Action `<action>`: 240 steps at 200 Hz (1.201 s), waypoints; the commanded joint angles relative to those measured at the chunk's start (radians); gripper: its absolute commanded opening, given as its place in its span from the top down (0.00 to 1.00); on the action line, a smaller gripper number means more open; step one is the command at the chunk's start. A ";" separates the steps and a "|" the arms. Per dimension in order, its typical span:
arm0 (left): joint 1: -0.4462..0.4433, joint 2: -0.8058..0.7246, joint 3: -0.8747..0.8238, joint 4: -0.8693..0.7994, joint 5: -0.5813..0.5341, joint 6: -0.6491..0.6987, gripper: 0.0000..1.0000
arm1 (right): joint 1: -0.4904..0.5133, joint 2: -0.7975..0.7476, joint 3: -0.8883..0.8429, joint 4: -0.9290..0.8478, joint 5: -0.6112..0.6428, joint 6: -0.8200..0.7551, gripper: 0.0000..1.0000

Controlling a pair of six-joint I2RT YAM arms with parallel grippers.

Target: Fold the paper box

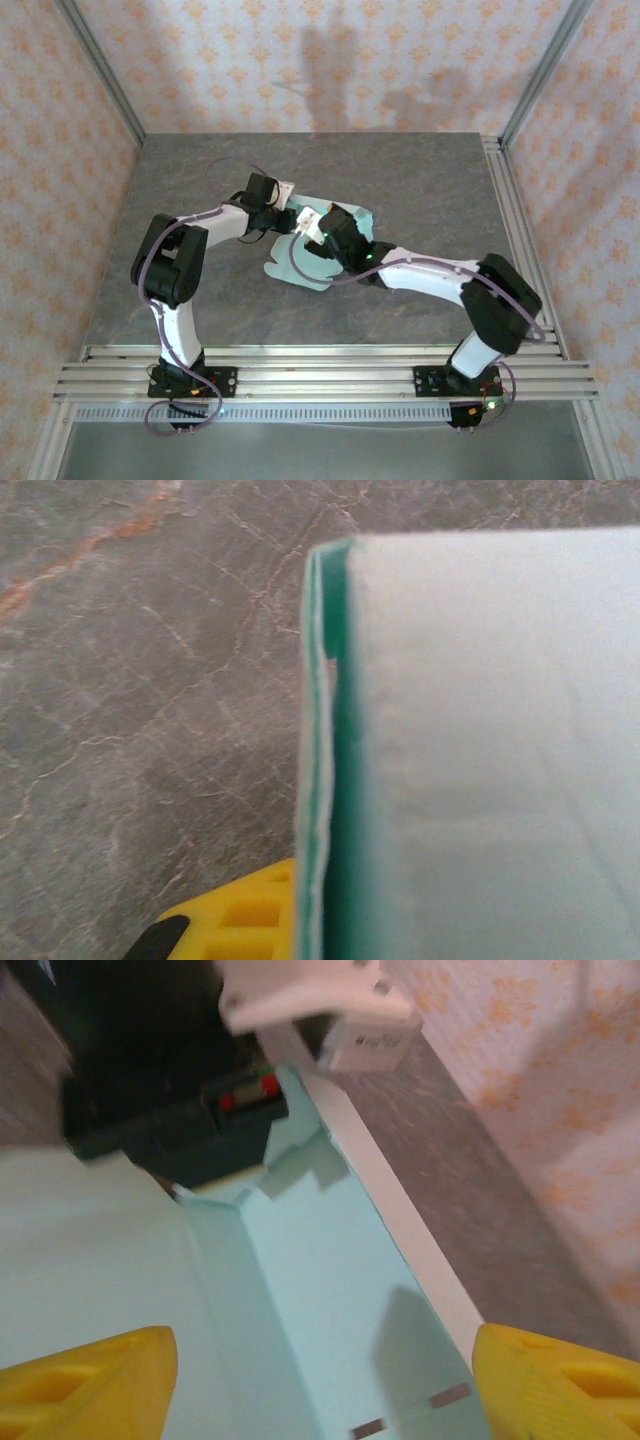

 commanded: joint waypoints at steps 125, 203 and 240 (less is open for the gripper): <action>-0.144 -0.254 -0.371 0.347 -0.309 -0.091 0.92 | -0.395 0.066 0.309 -0.346 -0.770 0.936 0.26; -0.179 -0.212 -0.430 0.422 -0.314 -0.110 0.88 | -0.396 0.288 0.410 -0.415 -0.974 0.861 0.30; -0.184 -0.149 -0.391 0.404 -0.282 -0.112 0.82 | -0.395 0.361 0.411 -0.423 -1.050 0.851 0.37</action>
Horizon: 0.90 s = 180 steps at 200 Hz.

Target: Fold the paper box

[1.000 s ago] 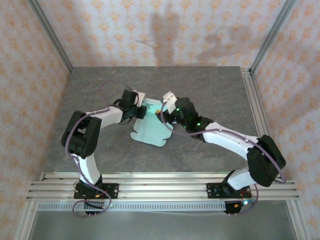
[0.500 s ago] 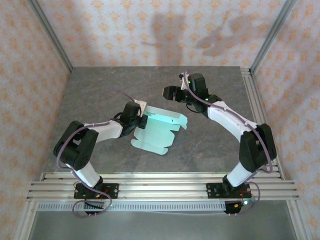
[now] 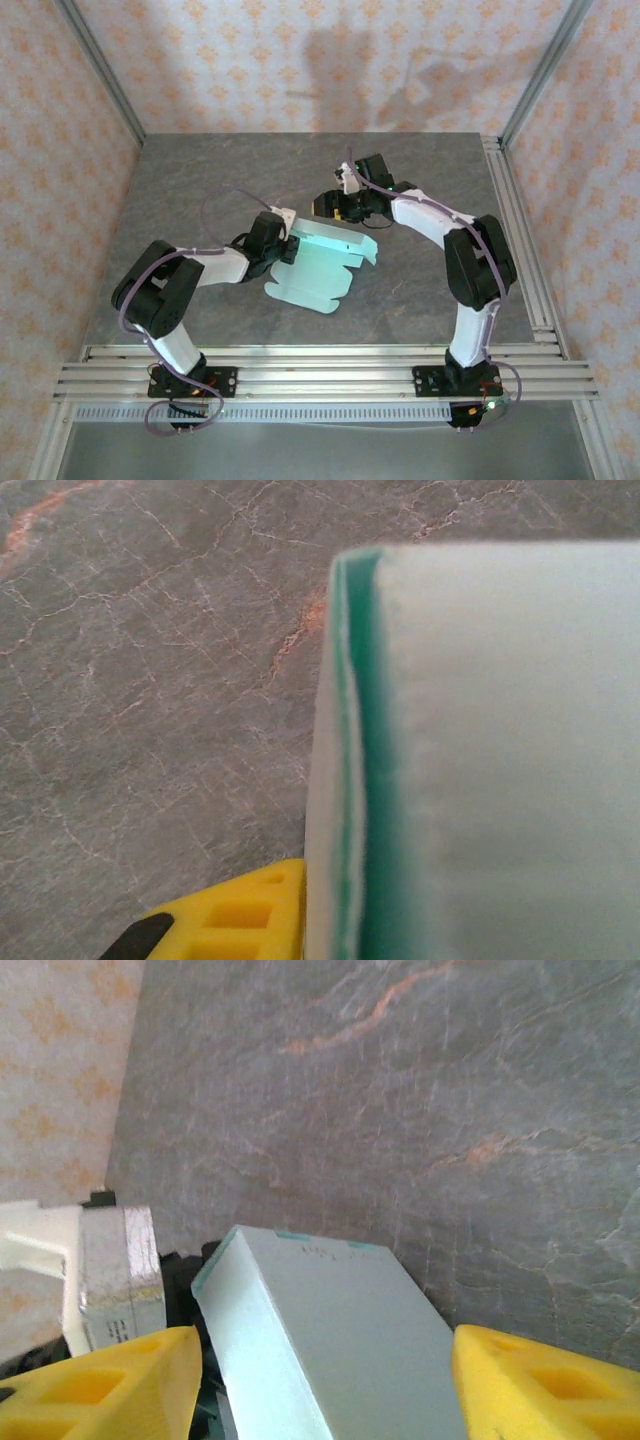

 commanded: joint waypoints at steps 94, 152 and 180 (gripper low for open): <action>-0.030 0.054 0.020 0.044 -0.008 -0.020 0.73 | 0.001 0.113 0.020 -0.166 -0.011 -0.138 0.42; -0.031 0.002 -0.036 0.098 -0.044 -0.031 0.62 | 0.000 0.122 0.037 -0.202 0.023 -0.159 0.43; -0.030 0.002 -0.066 0.162 -0.014 -0.026 0.62 | 0.001 0.124 0.039 -0.205 0.022 -0.160 0.43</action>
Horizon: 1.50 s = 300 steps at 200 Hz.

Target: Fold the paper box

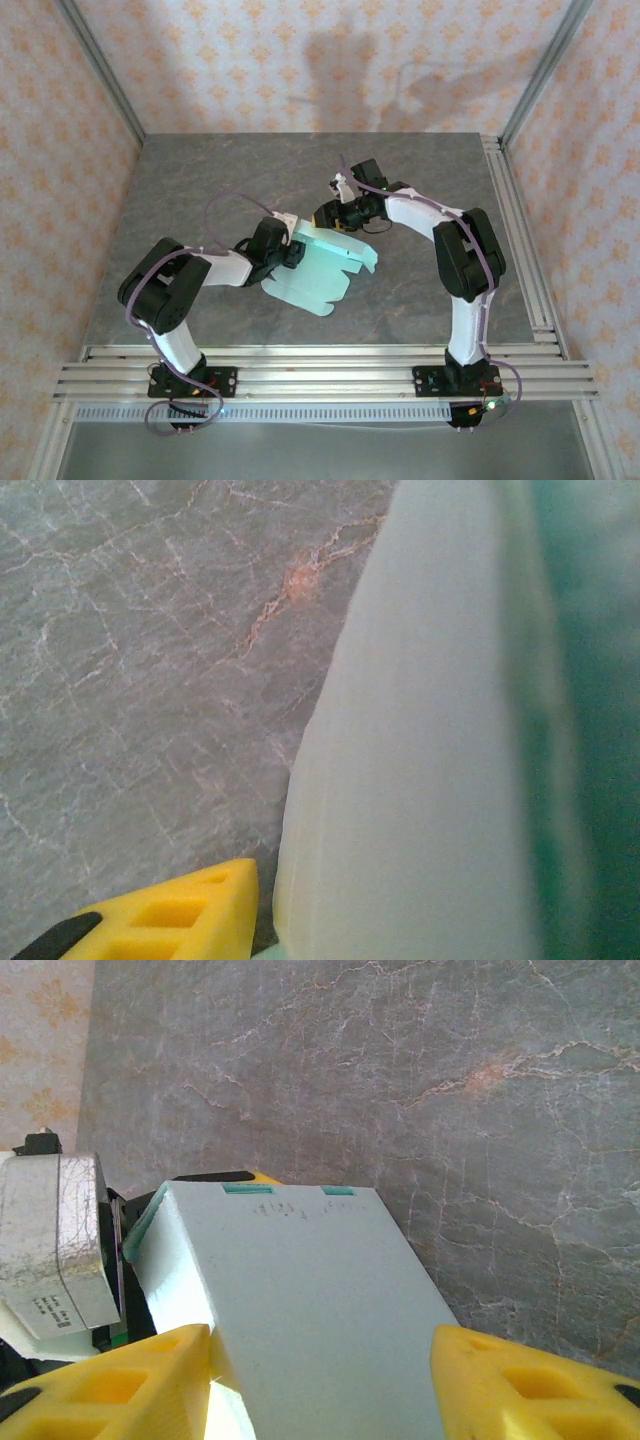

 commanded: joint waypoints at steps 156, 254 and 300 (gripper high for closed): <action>0.074 -0.068 -0.065 0.195 0.036 -0.071 0.65 | 0.017 0.039 0.018 -0.124 0.122 -0.069 0.41; 0.074 -0.006 -0.043 0.216 0.056 -0.088 0.75 | 0.048 0.048 0.063 -0.218 0.223 -0.112 0.41; 0.074 0.014 -0.020 0.198 0.058 -0.076 0.85 | 0.052 0.042 0.062 -0.214 0.214 -0.099 0.41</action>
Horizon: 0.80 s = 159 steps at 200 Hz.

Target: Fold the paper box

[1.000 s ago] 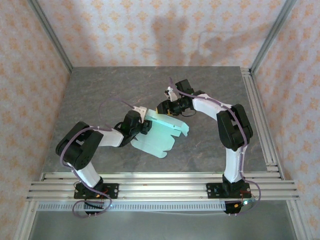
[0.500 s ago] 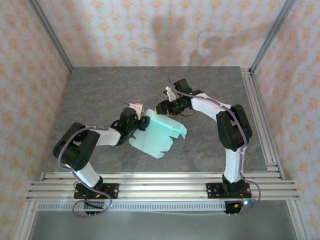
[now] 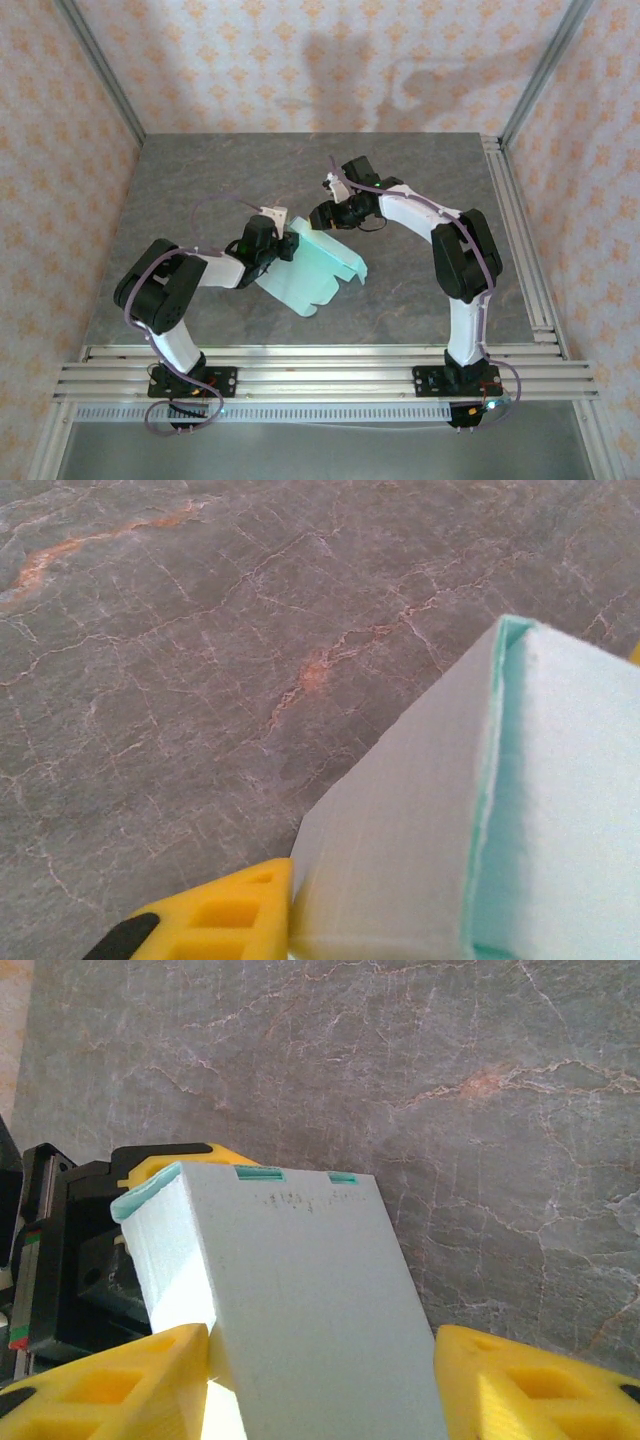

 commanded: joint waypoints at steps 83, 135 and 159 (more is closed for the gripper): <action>0.012 -0.034 0.026 -0.037 -0.010 0.009 1.00 | -0.005 -0.112 -0.089 0.041 0.030 0.050 0.34; 0.012 -0.111 0.020 -0.084 0.058 0.006 0.99 | -0.107 -0.214 -0.183 0.174 0.043 0.157 0.34; 0.012 -0.142 0.019 -0.086 0.112 -0.010 0.99 | -0.141 -0.158 -0.128 0.076 0.027 0.124 0.34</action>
